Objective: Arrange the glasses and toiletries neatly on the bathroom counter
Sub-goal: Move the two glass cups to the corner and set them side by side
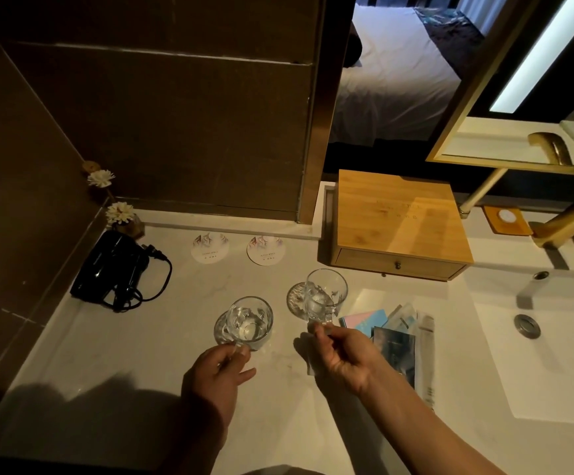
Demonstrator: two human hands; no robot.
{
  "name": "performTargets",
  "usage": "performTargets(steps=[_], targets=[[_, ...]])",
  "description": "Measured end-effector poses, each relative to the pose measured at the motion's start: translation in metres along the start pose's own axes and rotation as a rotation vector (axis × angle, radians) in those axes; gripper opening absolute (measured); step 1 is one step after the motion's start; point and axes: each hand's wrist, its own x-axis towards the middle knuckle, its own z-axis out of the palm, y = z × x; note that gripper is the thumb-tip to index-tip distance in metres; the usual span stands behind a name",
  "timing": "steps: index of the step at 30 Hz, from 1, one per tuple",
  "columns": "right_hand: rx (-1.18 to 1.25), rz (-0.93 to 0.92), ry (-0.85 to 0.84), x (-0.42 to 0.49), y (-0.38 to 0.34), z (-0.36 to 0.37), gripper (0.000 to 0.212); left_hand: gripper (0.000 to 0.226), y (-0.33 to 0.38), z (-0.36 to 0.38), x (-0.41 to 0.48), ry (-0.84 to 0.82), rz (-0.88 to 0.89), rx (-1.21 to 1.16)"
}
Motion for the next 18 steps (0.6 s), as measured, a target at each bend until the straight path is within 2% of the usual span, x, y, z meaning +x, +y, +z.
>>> performTargets(steps=[7,11,13,16,18], targets=[[-0.164,-0.159,0.089,-0.016,0.002,0.001,0.023,0.002,0.003,-0.001,-0.008,0.012,0.065,0.137],[-0.337,-0.278,0.096,-0.025,-0.001,-0.013,0.029,0.009,0.009,-0.003,-0.012,-0.006,0.087,0.181],[-0.584,-0.425,0.164,-0.031,0.0,-0.015,0.024,0.014,0.014,-0.004,-0.014,-0.024,0.108,0.22],[-1.098,-0.798,0.382,-0.038,0.004,-0.015,0.017,0.013,0.017,-0.007,-0.014,-0.045,0.139,0.253],[-1.382,-0.975,0.435,-0.037,0.005,-0.014,0.02,0.012,0.018,-0.008,-0.014,-0.052,0.143,0.264]])
